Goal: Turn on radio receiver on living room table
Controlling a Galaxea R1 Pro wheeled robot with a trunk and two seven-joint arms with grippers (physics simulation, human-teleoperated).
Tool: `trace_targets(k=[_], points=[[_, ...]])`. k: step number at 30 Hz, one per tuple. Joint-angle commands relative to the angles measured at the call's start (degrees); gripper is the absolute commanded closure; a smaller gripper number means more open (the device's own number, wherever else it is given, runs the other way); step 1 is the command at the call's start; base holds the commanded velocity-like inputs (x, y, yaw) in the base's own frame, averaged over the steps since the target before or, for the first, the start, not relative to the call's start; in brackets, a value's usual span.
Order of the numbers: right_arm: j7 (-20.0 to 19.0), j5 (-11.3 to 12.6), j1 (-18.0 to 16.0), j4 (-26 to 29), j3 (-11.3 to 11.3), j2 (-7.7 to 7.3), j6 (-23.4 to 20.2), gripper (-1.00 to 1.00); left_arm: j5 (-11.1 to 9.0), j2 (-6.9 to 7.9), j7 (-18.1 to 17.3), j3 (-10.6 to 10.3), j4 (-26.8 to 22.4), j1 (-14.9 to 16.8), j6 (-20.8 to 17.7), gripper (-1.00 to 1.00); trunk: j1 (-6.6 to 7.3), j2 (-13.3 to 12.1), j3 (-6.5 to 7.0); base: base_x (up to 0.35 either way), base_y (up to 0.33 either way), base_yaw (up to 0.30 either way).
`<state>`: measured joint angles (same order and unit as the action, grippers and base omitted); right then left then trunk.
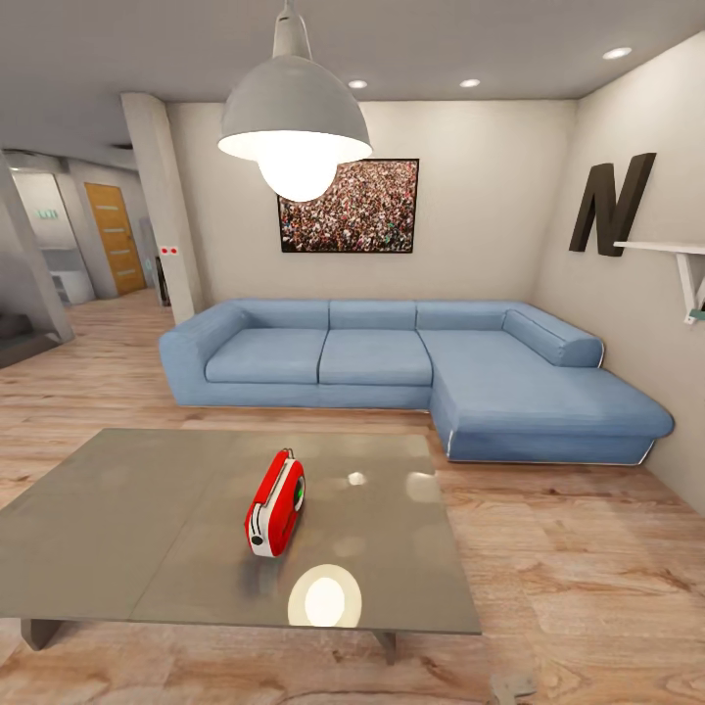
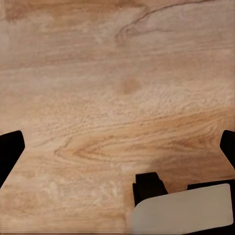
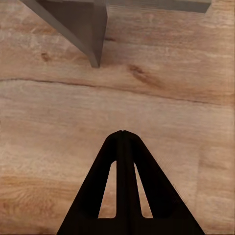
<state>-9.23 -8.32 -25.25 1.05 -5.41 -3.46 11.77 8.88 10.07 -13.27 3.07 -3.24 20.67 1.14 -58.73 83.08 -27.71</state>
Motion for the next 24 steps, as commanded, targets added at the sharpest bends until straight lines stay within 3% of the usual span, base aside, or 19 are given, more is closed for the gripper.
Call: trace_targets(k=[1, 10, 13, 24], points=[[0.0, 0.0, 0.3, 0.0, 0.0, -0.02, 0.0, 1.00, 0.0, 0.03, 0.0, 0.0, 0.2, -0.1, 0.0, -1.00, 0.00, 0.0, 0.00, 0.000, 0.000, 0.000], [0.0, 0.1, 2.6, 0.0, 0.0, 0.19, 0.0, 1.00, -0.1, 1.23, 0.0, 0.0, 3.2, -0.3, 0.0, -1.00, 0.00, 0.0, 0.00, 0.000, 0.000, 0.000], [0.0, 0.2, 2.9, -0.1, 0.0, 0.26, 0.0, 1.00, -1.0, 1.62, -0.1, 0.0, 4.6, -0.3, 0.0, -1.00, 0.00, 0.0, 0.00, 0.000, 0.000, 0.000], [0.0, 0.3, 3.7, -0.1, 0.0, 0.39, 0.0, 1.00, -2.1, 1.62, 0.0, 0.0, 6.3, -0.3, -0.1, -1.00, 0.00, 0.0, 0.05, 0.000, 0.000, 0.000]])
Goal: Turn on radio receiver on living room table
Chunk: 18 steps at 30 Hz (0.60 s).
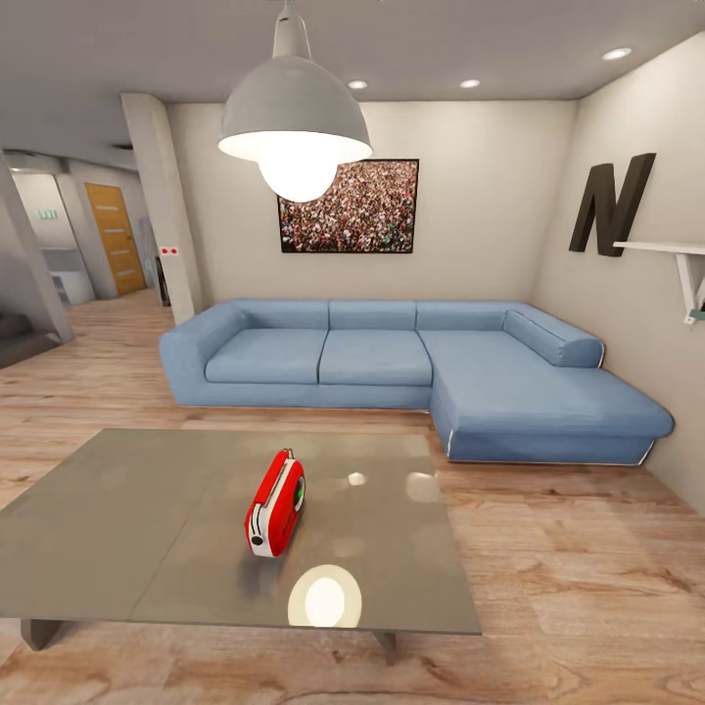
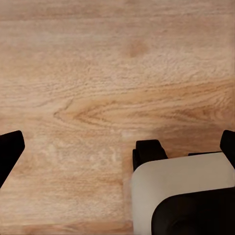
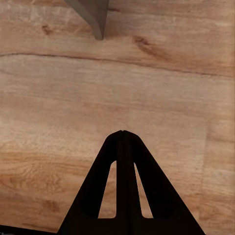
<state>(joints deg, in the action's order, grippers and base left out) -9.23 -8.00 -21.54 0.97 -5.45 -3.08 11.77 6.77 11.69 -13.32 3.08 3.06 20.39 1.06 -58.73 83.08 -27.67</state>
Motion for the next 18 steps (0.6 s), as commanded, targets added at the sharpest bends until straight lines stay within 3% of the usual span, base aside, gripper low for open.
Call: trace_targets(k=[1, 18], points=[[0.0, 0.0, 0.0, 0.0, 0.0, 0.00, 0.0, 1.00, 0.0, 0.00, 0.0, 0.0, 0.0, 0.0, 0.0, -1.00, 0.00, 0.0, 0.04, 0.000, 0.000, 0.000], [0.0, 0.0, 0.1, 0.0, 0.0, 0.09, -0.1, 1.00, 0.0, -0.27, 0.0, 0.0, -0.1, 0.0, 0.0, -1.00, 0.00, 0.0, 0.78, 0.000, 0.000, 0.000]])
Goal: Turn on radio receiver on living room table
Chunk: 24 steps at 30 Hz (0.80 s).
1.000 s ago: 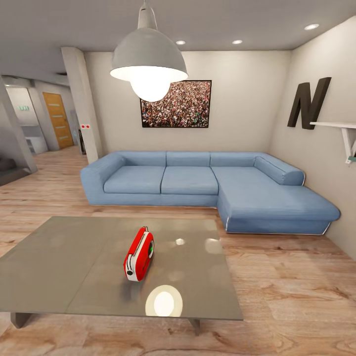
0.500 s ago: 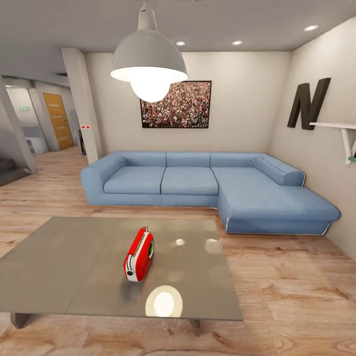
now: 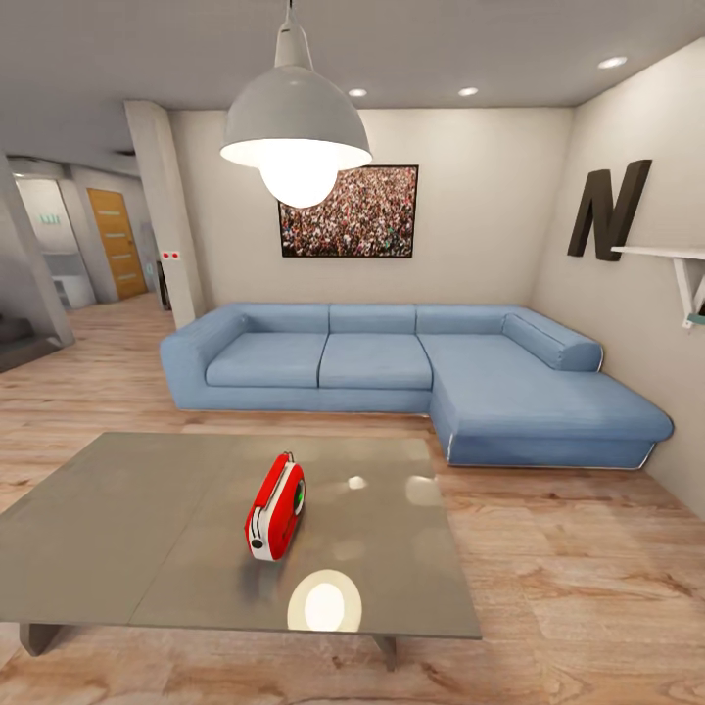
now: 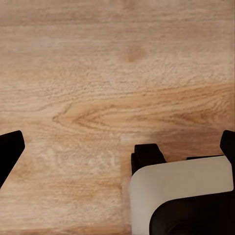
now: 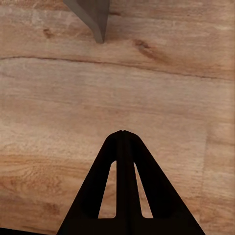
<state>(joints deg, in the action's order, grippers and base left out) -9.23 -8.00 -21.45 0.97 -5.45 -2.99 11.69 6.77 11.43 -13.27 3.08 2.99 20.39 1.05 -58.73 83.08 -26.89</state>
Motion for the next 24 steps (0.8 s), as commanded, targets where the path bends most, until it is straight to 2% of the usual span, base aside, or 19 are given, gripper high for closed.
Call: trace_targets(k=[1, 13, 18, 24], points=[[0.0, 0.0, 0.0, 0.0, 0.0, 0.00, 0.0, 1.00, 0.0, 0.00, 0.0, 0.0, 0.0, 0.0, 0.0, -1.00, 0.00, 0.0, 0.00, 0.000, 0.000, 0.000], [0.0, 0.0, 0.0, 0.0, 0.0, 0.05, 0.0, 1.00, 0.0, -0.22, 0.0, 0.0, 0.1, 0.0, 0.0, -1.00, 0.00, 0.0, 0.01, 0.000, 0.000, 0.000], [0.0, 0.0, 0.0, 0.1, 0.0, 0.21, -0.2, 1.00, 0.1, -1.86, 0.1, -0.1, 0.1, 0.0, -0.1, -1.00, 0.00, 0.0, 0.01, 0.000, 0.000, 0.000], [0.0, -0.1, 0.0, 0.1, 0.0, 0.26, -0.1, 1.00, 0.2, -2.27, 0.0, -0.1, 0.9, 0.0, -0.1, -1.00, 0.00, 0.0, 0.01, 0.000, 0.000, 0.000]])
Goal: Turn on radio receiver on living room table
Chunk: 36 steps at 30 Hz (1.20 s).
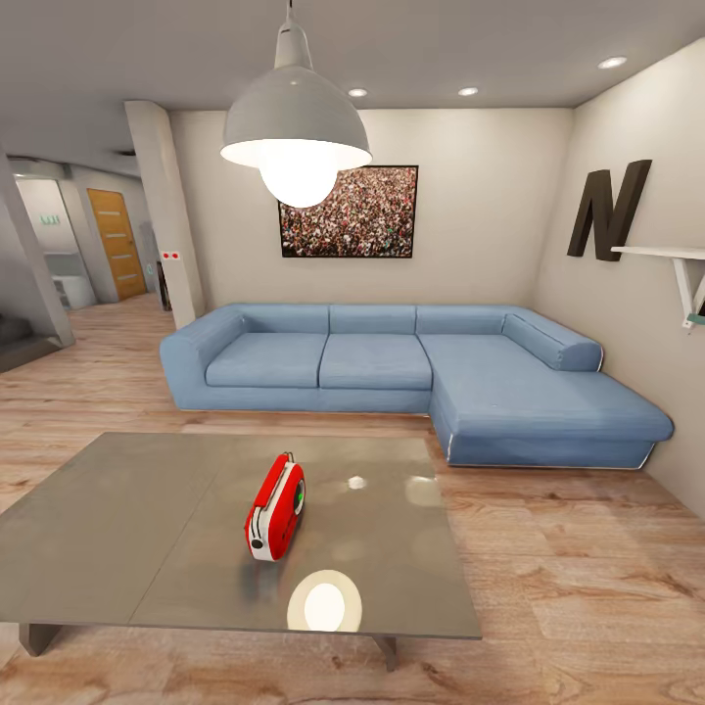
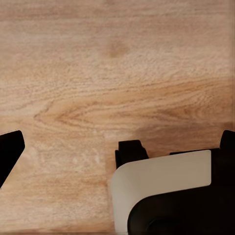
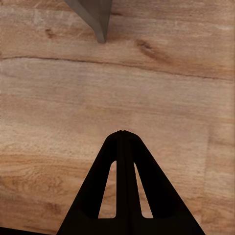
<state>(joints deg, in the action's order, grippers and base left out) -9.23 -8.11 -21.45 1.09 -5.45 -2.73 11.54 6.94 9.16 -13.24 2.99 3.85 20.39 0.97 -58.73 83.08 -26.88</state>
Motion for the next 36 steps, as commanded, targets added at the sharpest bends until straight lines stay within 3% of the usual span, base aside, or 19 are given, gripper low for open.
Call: trace_targets(k=[1, 14, 36], points=[[0.0, 0.0, 0.0, 0.0, 0.0, 0.00, 0.0, 1.00, 0.0, -0.01, 0.0, 0.0, 0.1, 0.0, 0.0, -1.00, 0.00, 0.0, 0.00, 0.000, 0.000, 0.000], [0.0, -0.1, 0.0, 0.1, 0.1, 0.01, 0.1, 1.00, 0.0, -1.48, 0.0, 0.0, 0.2, 0.0, -0.1, -1.00, 0.00, 0.0, 0.00, 0.000, 0.000, 0.000], [0.0, -0.1, 0.0, 0.1, 0.1, 0.01, 0.1, 1.00, 0.0, -1.60, 0.0, 0.0, 0.2, 0.0, -0.1, -1.00, 0.00, 0.0, 0.00, 0.000, 0.000, 0.000]])
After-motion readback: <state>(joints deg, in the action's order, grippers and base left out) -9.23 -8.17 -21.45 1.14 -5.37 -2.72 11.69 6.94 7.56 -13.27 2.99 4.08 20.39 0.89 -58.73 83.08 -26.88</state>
